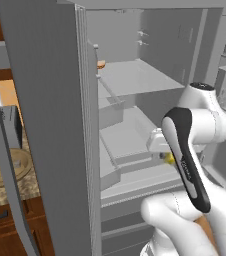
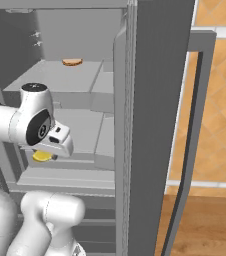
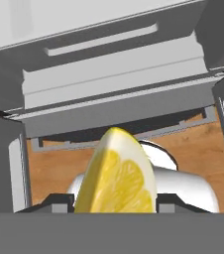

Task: Grab a lemon wedge from the fridge and one ice cube from the ice bowl, and put them in the glass of lemonade.

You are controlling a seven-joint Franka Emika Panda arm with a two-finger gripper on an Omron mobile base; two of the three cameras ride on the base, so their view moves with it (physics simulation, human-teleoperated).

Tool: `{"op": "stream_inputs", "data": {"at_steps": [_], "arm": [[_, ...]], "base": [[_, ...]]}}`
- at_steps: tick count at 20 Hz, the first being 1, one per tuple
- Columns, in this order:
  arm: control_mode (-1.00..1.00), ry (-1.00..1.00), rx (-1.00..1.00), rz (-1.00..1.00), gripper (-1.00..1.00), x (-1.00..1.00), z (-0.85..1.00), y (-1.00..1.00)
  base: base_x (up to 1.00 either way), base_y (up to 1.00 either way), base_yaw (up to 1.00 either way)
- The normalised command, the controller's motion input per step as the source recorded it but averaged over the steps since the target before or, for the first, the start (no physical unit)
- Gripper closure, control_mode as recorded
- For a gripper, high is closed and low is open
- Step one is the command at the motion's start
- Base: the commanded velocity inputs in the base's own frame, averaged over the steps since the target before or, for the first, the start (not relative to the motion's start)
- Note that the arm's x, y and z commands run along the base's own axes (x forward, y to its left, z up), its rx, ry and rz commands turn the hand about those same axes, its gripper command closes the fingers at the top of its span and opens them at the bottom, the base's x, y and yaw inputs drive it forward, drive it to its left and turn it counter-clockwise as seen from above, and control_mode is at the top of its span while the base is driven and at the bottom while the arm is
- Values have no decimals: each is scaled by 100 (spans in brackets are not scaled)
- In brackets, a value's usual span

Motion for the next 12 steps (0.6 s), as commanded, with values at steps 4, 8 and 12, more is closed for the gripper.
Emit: {"op": "stream_inputs", "data": {"at_steps": [4,8,12], "arm": [[-100,0,0,0,100,-13,0,0],[100,0,0,0,100,0,0,0],[100,0,0,0,100,0,0,0]], "base": [[0,0,0],[-97,1,0],[-100,0,0]]}}
